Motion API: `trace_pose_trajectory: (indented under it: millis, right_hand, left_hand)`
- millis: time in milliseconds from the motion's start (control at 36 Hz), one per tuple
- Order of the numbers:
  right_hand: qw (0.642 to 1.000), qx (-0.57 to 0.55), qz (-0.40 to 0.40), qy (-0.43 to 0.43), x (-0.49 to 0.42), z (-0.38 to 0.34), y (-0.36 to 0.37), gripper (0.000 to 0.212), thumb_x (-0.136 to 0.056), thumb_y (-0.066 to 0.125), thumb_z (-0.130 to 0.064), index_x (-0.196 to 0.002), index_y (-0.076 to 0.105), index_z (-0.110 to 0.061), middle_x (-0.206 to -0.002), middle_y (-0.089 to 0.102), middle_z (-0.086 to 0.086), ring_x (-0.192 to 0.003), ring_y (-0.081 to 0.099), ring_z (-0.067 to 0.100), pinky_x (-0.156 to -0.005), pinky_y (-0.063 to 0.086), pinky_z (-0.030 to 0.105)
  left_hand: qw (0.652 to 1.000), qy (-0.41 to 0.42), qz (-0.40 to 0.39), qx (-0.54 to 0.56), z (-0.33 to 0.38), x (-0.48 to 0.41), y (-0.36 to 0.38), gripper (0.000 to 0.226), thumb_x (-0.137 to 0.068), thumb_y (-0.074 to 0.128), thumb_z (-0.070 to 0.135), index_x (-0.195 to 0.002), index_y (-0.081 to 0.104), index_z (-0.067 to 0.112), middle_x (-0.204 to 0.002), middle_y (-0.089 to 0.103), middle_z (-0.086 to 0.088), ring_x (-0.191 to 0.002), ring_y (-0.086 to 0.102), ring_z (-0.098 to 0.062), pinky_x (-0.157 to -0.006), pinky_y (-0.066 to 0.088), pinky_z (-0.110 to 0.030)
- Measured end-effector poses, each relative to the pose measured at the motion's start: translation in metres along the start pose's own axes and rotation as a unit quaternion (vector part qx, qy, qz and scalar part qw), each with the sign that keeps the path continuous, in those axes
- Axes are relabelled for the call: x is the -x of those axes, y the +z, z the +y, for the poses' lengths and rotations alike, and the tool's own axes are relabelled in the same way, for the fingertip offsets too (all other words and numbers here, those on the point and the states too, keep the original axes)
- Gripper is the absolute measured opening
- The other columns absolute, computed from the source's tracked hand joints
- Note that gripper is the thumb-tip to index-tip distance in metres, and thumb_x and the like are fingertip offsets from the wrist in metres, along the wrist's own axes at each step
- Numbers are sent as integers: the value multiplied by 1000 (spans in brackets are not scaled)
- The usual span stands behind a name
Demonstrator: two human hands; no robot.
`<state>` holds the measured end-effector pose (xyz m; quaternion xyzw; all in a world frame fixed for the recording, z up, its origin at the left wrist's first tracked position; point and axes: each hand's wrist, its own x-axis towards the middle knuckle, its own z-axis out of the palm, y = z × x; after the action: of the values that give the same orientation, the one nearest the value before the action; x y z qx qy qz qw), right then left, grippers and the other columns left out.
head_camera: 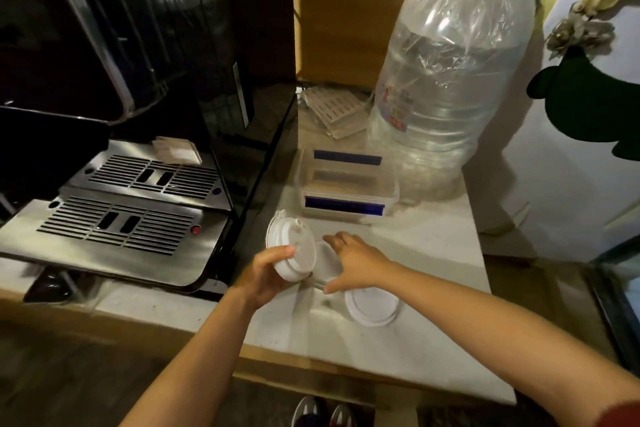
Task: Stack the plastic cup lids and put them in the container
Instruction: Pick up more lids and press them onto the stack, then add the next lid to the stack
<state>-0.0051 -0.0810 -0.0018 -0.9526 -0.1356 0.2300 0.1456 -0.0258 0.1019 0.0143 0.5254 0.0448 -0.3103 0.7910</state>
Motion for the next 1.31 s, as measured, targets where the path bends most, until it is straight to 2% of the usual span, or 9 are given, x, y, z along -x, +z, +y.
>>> trace_pose_trajectory:
  millis: [250,389,472,556,833,944,1083,1222,1306]
  right_hand:
    - [991,106,-5,81,-20,-31,7,89,-67,65,-66,-135,29,-21,-129,42,12,-113,46,33,-85,45,38]
    - [984,120,-1,132,-26,-39,11,81,-68,59,-70,-128,36,-19,-114,53,9,-99,56,27,-76,49,35]
    - [982,124,1,142,-27,-42,14,74,-72,58,-64,-125,38,-16,-111,56,9,-98,58,27,-81,52,36]
    - [983,107,16,150,-27,-45,16,61,-76,61,-54,-120,44,-15,-106,58,7,-93,60,25,-69,48,32]
    - [982,114,32,149,-30,-45,18,34,-80,65,-39,-105,60,-16,-102,62,5,-92,62,23,-66,45,28]
    - [979,141,29,147,-29,-44,16,41,-79,66,-41,-111,57,-18,-98,55,5,-92,60,22,-63,43,28]
    - [985,115,41,125,-18,-35,-4,70,-74,65,-54,-128,38,-19,-121,49,11,-105,56,29,-72,46,33]
    - [992,68,87,53,0,-22,-33,76,-70,72,-49,-131,36,-21,-125,48,10,-106,55,32,-77,48,38]
    - [995,45,92,20,9,-12,-50,82,-70,74,-41,-138,29,-25,-135,40,7,-115,49,33,-85,48,41]
  left_hand:
    - [998,7,41,36,-9,8,0,89,-8,86,38,-90,59,16,-73,72,-2,-83,58,-21,-59,58,-27]
    - [998,21,51,17,-11,10,1,59,-38,67,31,-95,56,18,-88,60,-7,-83,59,-18,-59,57,-25]
    - [998,26,57,17,-12,10,0,59,-41,66,32,-97,55,19,-91,59,-7,-87,57,-19,-61,58,-25]
    - [998,30,55,9,-12,9,1,60,-40,66,33,-97,54,20,-92,58,-6,-87,57,-19,-63,57,-26]
    - [998,31,56,13,-11,4,3,57,-40,66,31,-94,57,16,-87,62,-8,-85,59,-21,-78,50,-36]
    - [998,30,61,18,-11,4,4,56,-40,66,30,-94,58,16,-86,63,-8,-84,60,-21,-77,50,-37]
    - [998,25,55,29,-10,2,3,59,-43,67,30,-99,57,15,-94,62,-11,-90,59,-24,-89,46,-42]
    - [999,21,21,26,-4,0,4,53,-39,70,32,-90,62,18,-73,72,-1,-73,65,-15,-72,52,-32]
    - [999,23,8,48,1,-5,7,73,-22,85,37,-88,63,16,-71,71,-3,-69,65,-16,-62,55,-28]
